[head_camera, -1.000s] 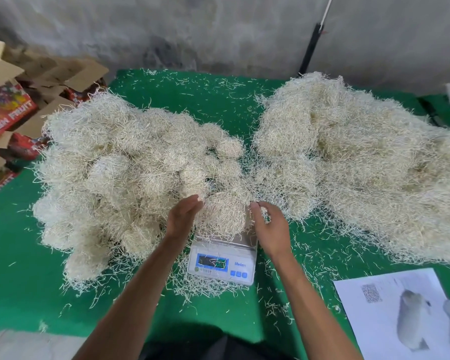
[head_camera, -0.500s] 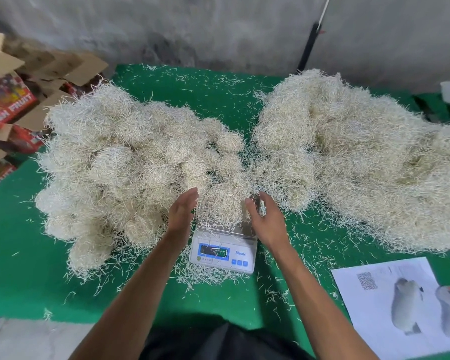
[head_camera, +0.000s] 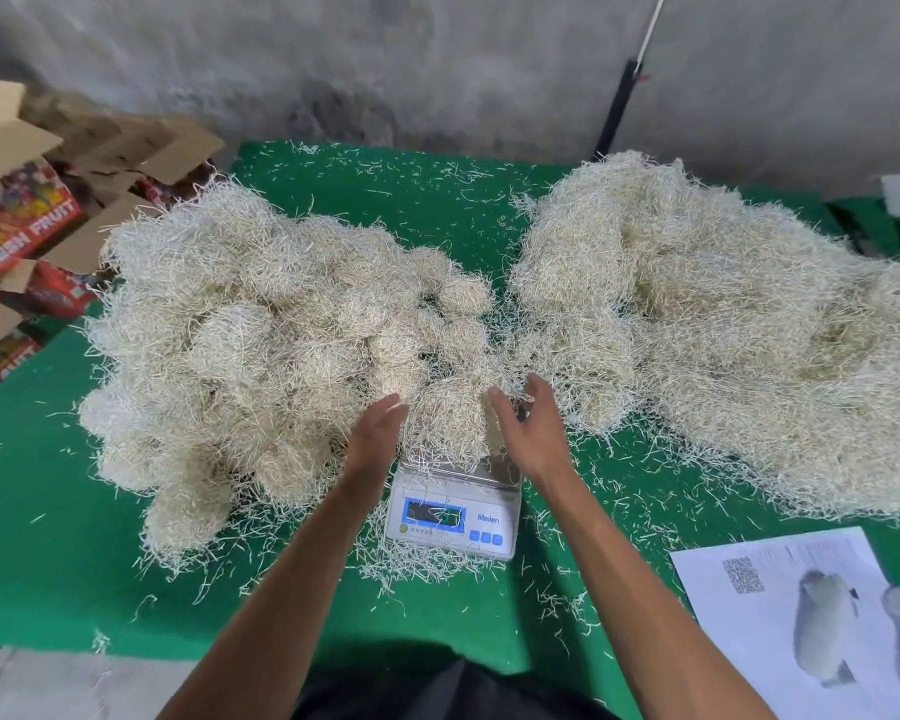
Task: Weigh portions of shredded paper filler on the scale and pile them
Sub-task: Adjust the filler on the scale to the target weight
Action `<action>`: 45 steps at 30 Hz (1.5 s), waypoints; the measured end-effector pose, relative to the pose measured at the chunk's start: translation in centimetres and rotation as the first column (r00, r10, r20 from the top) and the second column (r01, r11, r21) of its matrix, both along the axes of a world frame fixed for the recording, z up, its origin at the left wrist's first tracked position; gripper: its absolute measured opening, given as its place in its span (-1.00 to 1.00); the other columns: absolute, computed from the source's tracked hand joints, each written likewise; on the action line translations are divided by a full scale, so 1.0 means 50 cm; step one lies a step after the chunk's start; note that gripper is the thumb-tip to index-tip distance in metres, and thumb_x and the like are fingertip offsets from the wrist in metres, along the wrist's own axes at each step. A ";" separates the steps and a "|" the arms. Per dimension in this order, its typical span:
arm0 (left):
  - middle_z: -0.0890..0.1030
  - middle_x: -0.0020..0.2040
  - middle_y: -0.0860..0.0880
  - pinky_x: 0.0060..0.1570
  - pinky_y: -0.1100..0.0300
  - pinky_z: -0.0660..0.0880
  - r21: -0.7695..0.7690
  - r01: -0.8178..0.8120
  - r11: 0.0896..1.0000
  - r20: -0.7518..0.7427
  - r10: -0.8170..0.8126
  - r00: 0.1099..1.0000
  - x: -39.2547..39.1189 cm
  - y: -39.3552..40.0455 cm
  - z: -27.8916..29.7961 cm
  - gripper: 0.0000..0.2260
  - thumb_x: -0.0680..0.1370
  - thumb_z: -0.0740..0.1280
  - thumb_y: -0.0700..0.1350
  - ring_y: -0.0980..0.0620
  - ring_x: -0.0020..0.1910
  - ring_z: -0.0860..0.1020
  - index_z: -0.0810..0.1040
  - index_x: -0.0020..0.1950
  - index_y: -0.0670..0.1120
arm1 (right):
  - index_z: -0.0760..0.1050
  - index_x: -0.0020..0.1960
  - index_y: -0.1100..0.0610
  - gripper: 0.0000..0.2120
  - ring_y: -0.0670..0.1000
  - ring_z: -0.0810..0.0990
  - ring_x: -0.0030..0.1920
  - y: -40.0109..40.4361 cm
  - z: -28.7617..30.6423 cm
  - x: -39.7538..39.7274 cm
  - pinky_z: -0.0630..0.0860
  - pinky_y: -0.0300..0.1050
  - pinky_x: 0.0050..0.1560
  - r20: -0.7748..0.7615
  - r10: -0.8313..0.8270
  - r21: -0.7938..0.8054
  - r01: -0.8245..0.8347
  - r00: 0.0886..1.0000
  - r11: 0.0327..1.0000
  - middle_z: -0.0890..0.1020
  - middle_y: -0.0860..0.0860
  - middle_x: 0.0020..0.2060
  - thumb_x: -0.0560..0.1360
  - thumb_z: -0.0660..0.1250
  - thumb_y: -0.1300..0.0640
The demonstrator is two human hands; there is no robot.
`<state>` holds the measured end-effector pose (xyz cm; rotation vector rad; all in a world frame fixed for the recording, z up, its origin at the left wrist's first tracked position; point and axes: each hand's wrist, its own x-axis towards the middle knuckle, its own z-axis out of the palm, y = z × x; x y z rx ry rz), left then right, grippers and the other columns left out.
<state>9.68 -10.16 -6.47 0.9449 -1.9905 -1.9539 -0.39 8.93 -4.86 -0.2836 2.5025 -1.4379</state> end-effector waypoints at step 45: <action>0.74 -0.12 -0.05 -0.15 0.01 0.64 0.086 0.141 0.986 -0.095 -0.133 0.987 -0.104 0.072 0.117 -0.77 0.46 0.55 -0.06 -0.14 -0.16 0.70 0.69 0.07 -0.10 | 0.12 0.67 0.07 -0.17 0.11 0.52 0.39 -0.056 0.049 -0.076 0.43 0.10 0.46 0.287 -0.178 -0.399 0.287 0.941 0.871 0.52 0.08 0.38 0.56 0.37 -0.23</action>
